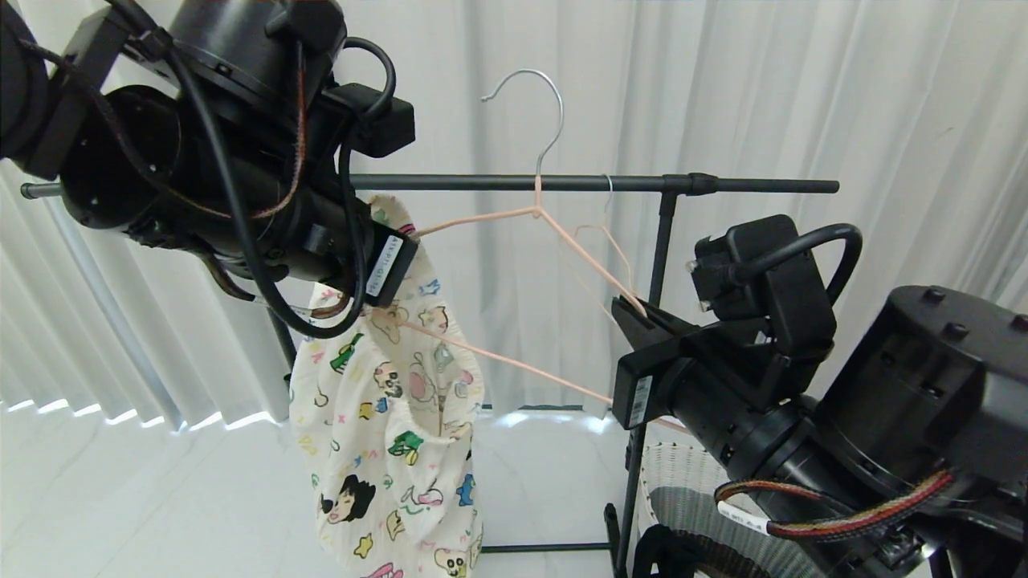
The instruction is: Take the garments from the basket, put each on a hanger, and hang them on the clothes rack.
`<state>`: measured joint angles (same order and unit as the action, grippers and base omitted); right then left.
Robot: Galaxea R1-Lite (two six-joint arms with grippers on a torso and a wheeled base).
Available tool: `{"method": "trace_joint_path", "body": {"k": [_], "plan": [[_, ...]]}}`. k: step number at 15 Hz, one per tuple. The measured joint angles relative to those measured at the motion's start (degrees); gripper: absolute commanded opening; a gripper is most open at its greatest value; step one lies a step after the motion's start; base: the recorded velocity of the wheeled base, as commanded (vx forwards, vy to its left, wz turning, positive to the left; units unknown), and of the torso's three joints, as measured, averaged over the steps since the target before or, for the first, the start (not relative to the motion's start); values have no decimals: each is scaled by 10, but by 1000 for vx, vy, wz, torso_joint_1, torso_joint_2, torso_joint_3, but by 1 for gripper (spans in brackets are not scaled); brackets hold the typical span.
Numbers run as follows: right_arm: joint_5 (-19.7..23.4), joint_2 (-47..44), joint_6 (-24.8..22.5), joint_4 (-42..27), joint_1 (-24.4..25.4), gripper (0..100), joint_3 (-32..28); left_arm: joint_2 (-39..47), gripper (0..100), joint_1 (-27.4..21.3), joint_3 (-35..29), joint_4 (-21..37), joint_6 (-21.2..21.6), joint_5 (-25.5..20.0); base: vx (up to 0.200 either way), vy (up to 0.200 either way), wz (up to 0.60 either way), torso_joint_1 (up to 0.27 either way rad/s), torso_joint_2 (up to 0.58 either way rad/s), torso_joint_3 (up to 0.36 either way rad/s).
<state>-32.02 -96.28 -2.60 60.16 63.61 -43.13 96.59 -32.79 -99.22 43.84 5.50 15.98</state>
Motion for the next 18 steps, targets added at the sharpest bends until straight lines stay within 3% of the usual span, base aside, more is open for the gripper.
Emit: {"method": "trace_joint_path", "body": {"k": [3,5,6,10,13,18], "plan": [[1,-16,2,8,2,0,-5,0,0,-15,-6,-1,-34,-29,0,0,0,0,0,0],[3,-30,3,15,6,0,-10,-9,0,-21,-7,0,-37,-113,0,0,0,0,0,0],[3,-35,4,15,11,0,-10,-16,0,-21,-7,0,-19,-137,0,0,0,0,0,0],[5,-50,8,15,24,0,-8,-34,0,-5,-6,0,83,-164,0,0,0,0,0,0],[6,-66,11,17,32,0,-13,-41,0,-4,-5,-1,93,-249,0,0,0,0,0,0],[5,-81,15,20,37,0,-15,-52,0,-19,-4,-2,93,-279,0,0,0,0,0,0]]}}
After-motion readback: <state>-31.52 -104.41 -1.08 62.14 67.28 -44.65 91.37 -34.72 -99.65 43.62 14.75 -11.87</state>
